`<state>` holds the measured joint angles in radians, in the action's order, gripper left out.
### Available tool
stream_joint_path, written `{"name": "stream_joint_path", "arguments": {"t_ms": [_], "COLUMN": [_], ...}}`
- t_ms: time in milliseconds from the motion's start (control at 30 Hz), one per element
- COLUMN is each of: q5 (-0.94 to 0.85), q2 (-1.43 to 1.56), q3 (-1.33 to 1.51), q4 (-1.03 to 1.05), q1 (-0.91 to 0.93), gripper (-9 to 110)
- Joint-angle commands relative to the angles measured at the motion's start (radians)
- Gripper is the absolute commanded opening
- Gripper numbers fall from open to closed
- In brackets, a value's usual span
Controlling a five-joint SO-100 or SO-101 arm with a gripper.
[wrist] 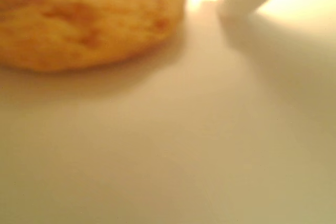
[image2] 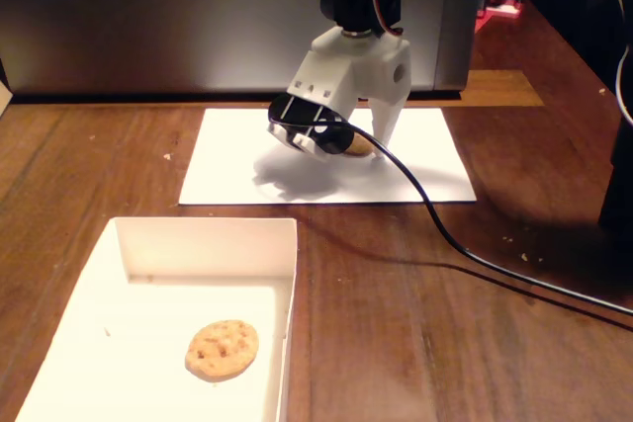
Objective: Grasp a mini cookies block and put it in the white box.
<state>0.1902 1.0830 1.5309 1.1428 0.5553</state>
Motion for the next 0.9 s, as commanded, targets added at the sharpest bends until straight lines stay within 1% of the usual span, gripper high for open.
{"name": "stream_joint_path", "arguments": {"t_ms": [0, 300, 700, 867], "q5": [-0.009, -0.006, -0.028, -0.064], "q2": [0.097, 0.094, 0.112, 0.155], "q3": [-0.008, -0.011, -0.020, -0.031], "q4": [-0.014, -0.029, -0.034, -0.034], "q1": [-0.011, 0.000, 0.005, 0.003], "gripper": [26, 19, 19, 19]}}
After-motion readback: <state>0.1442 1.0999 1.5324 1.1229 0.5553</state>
